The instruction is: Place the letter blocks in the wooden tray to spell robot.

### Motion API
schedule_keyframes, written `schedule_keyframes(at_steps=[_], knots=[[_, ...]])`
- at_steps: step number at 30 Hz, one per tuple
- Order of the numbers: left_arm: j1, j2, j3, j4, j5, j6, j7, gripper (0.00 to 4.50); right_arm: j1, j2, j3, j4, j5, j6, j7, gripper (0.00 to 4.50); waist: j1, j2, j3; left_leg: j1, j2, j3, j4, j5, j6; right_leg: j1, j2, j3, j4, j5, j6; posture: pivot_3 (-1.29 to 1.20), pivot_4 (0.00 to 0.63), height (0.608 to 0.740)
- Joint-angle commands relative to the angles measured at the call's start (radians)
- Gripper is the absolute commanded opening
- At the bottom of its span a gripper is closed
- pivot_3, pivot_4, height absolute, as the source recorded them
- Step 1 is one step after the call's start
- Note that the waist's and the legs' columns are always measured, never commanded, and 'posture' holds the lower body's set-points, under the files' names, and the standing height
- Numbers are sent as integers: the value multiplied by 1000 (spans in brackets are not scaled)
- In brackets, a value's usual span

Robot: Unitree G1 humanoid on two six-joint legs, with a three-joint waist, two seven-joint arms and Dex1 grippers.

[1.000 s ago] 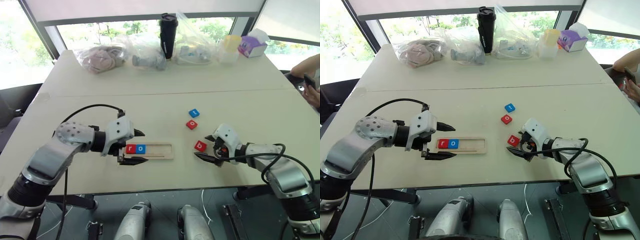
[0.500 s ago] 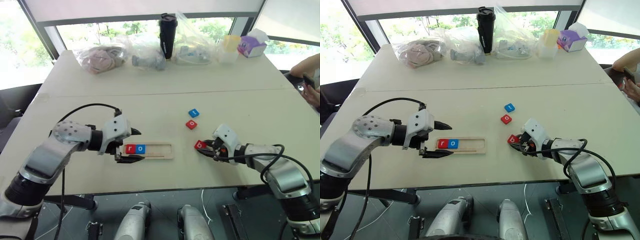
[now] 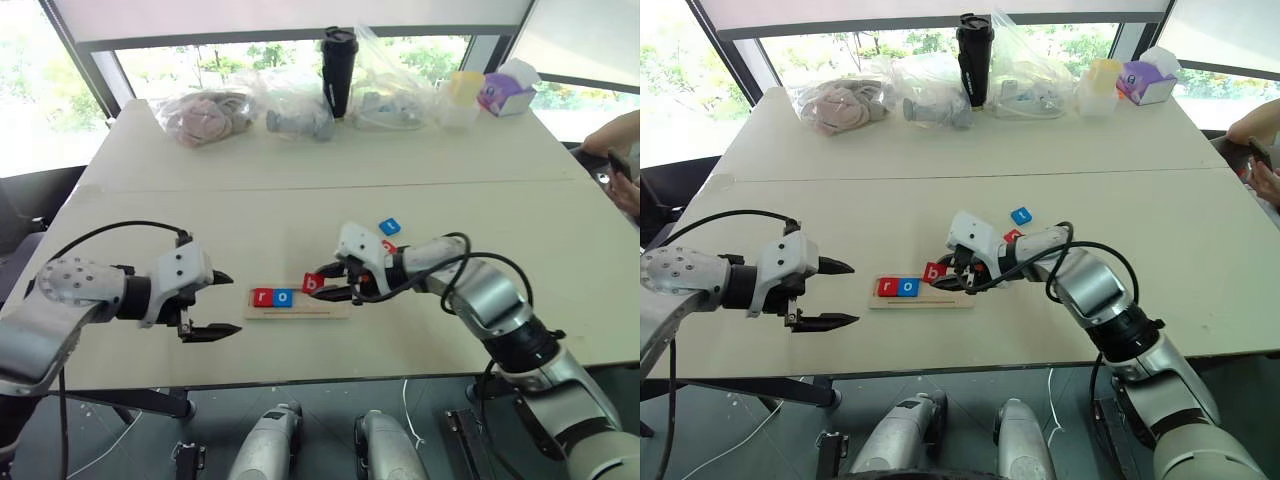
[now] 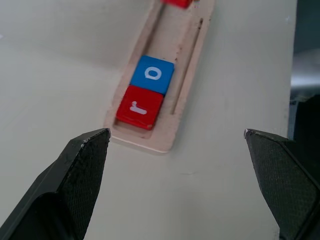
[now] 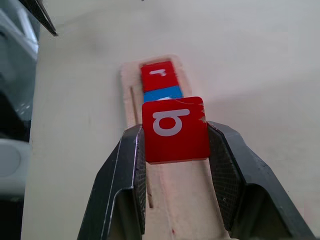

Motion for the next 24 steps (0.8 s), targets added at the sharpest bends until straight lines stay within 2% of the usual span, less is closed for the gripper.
schedule_keyframes(at_steps=[1,7,17,24], knots=[[20,-1,53,-72,-29,28,34,4500,-36,6,22,49,-25,-64,68,1171,-3,0,0,0,0,0,0,0,0,0,0,0,0,0,0,0,150,740],[46,-12,64,-106,-46,59,81,4500,-80,36,46,150,-66,-124,136,1171,-7,0,0,1,2,0,-1,0,0,-2,2,0,3,2,3,0,150,740],[50,-10,59,-110,-59,67,107,4500,-159,149,60,358,-167,-194,142,1171,-5,0,0,1,1,0,0,0,-1,-2,2,0,4,2,3,0,150,740],[41,-15,47,-106,-57,65,112,4500,-170,176,54,393,-206,-210,153,1171,-7,0,0,1,1,0,-1,1,-1,-2,3,0,4,2,3,0,150,740]])
